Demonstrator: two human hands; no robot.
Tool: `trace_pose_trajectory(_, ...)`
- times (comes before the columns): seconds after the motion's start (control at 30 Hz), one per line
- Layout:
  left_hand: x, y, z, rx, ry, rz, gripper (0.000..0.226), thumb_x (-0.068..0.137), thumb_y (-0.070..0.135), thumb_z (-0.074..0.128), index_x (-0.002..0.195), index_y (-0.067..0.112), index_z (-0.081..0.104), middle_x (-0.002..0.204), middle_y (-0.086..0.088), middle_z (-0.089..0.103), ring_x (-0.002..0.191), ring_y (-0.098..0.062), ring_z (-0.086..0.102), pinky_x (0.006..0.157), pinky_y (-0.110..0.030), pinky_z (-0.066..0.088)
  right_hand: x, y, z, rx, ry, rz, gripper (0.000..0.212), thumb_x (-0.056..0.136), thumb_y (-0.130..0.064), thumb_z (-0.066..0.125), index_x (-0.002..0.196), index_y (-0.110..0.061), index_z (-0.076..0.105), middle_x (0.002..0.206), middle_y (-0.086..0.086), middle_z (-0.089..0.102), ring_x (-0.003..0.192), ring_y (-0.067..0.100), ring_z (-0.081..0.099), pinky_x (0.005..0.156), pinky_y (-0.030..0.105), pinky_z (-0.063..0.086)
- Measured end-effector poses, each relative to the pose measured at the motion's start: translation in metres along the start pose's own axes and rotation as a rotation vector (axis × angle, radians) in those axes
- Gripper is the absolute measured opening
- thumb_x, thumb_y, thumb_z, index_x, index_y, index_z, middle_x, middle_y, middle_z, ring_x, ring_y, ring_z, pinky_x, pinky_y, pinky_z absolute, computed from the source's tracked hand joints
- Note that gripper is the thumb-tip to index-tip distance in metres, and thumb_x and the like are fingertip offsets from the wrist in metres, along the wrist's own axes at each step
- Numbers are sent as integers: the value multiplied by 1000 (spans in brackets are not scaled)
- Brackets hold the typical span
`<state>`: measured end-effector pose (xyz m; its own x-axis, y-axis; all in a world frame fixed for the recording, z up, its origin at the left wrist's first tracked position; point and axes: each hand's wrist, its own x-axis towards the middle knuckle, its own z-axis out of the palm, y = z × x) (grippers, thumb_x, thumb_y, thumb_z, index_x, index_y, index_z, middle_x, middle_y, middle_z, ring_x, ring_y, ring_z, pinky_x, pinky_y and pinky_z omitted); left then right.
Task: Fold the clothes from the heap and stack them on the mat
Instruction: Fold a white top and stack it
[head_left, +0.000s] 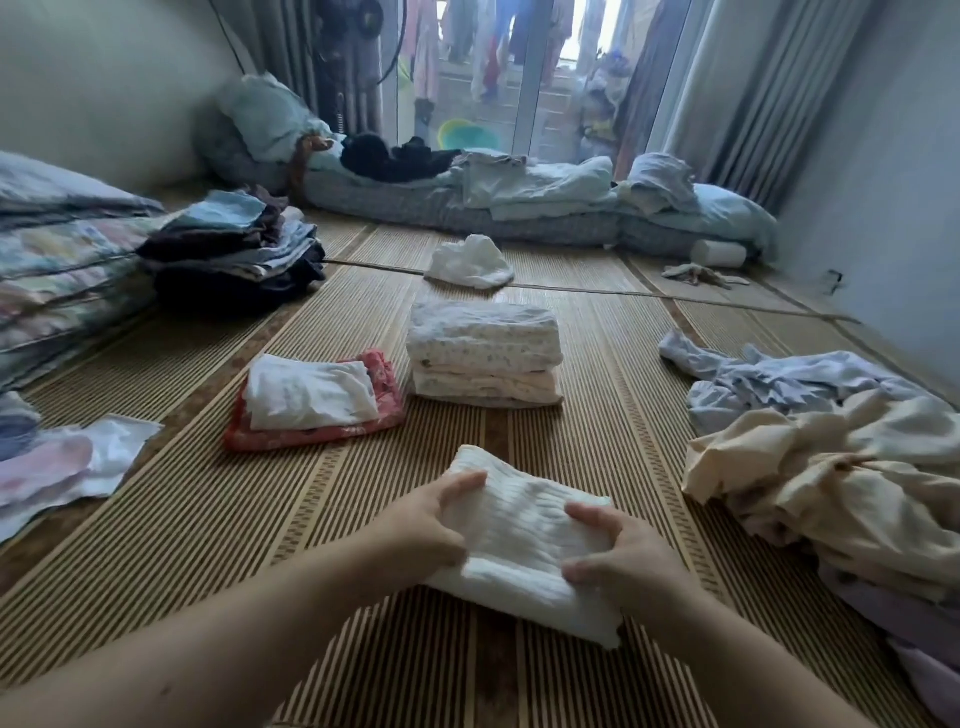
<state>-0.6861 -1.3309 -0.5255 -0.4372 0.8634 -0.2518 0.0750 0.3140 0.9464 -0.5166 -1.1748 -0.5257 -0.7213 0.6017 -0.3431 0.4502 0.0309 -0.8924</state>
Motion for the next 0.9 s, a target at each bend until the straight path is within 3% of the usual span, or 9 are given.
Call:
trace_pose_trajectory(0.1, -5, 14, -19, -156, 46, 132, 80, 59, -6, 57, 129, 31, 52, 124, -8, 49, 87, -19, 65, 63, -22, 53, 4, -19, 12, 65, 24, -138, 66, 69, 3, 74, 119, -36, 59, 116, 3, 51, 93, 25, 64, 64, 31, 59)
trace_pose_trajectory(0.23, -5, 25, -74, -191, 219, 257, 73, 56, 1, 54, 119, 38, 55, 122, 0, 50, 99, -21, 64, 76, -30, 58, 40, -75, 47, 68, 48, -360, 49, 82, -11, 71, 122, -35, 57, 117, -4, 56, 97, 18, 64, 76, 37, 60)
trace_pose_trajectory(0.33, -4, 13, -136, -43, 442, 293, 75, 61, 4, 58, 126, 41, 53, 118, 4, 52, 85, -6, 66, 62, -18, 54, 88, -123, 93, -42, 25, -463, 53, 83, -7, 69, 129, -31, 57, 121, -1, 58, 97, 17, 63, 86, 36, 56)
trace_pose_trajectory(0.47, 7, -14, -200, 179, 686, 170, 79, 59, 25, 56, 129, 58, 43, 130, 3, 52, 101, -17, 60, 88, -40, 53, 149, -159, 153, -162, -29, -490, 59, 85, -1, 63, 132, -35, 55, 137, 3, 50, 90, 11, 60, 78, 20, 54)
trace_pose_trajectory(0.57, 27, -36, -217, 307, 735, 97, 80, 67, 26, 59, 138, 52, 35, 132, 7, 51, 100, -11, 56, 89, -25, 47, 190, -165, 183, -249, -18, -424, 62, 87, 4, 55, 135, -36, 51, 135, 4, 51, 81, 10, 60, 79, 27, 57)
trace_pose_trajectory(0.63, 42, -54, -218, 359, 690, 20, 82, 78, 18, 63, 146, 44, 26, 134, 5, 47, 96, -9, 55, 82, -12, 42, 214, -160, 194, -350, 9, -413, 60, 90, 1, 49, 139, -33, 46, 139, 2, 49, 99, 17, 62, 91, 31, 53)
trace_pose_trajectory(0.73, 60, -71, -219, 408, 629, -205, 84, 85, 38, 62, 148, 48, 8, 149, -13, 27, 127, -32, 42, 108, -41, 36, 238, -143, 203, -647, 15, -350, 46, 96, -30, 45, 142, -30, 42, 145, 10, 42, 130, 27, 43, 108, 35, 34)
trace_pose_trajectory(0.83, 65, -73, -219, 492, 627, -363, 89, 80, 64, 56, 148, 49, 1, 154, -4, -4, 140, -39, 17, 113, -51, 25, 242, -134, 207, -874, -16, -253, 64, 83, -68, 44, 139, -36, 40, 135, 17, 41, 122, 35, 46, 101, 40, 39)
trace_pose_trajectory(0.9, 64, -72, -217, 564, 659, -381, 93, 77, 70, 53, 149, 46, 0, 156, -1, -15, 144, -39, 0, 115, -54, 17, 234, -133, 206, -900, 3, -279, 72, 79, -73, 45, 141, -37, 36, 138, 16, 37, 123, 35, 45, 103, 43, 39)
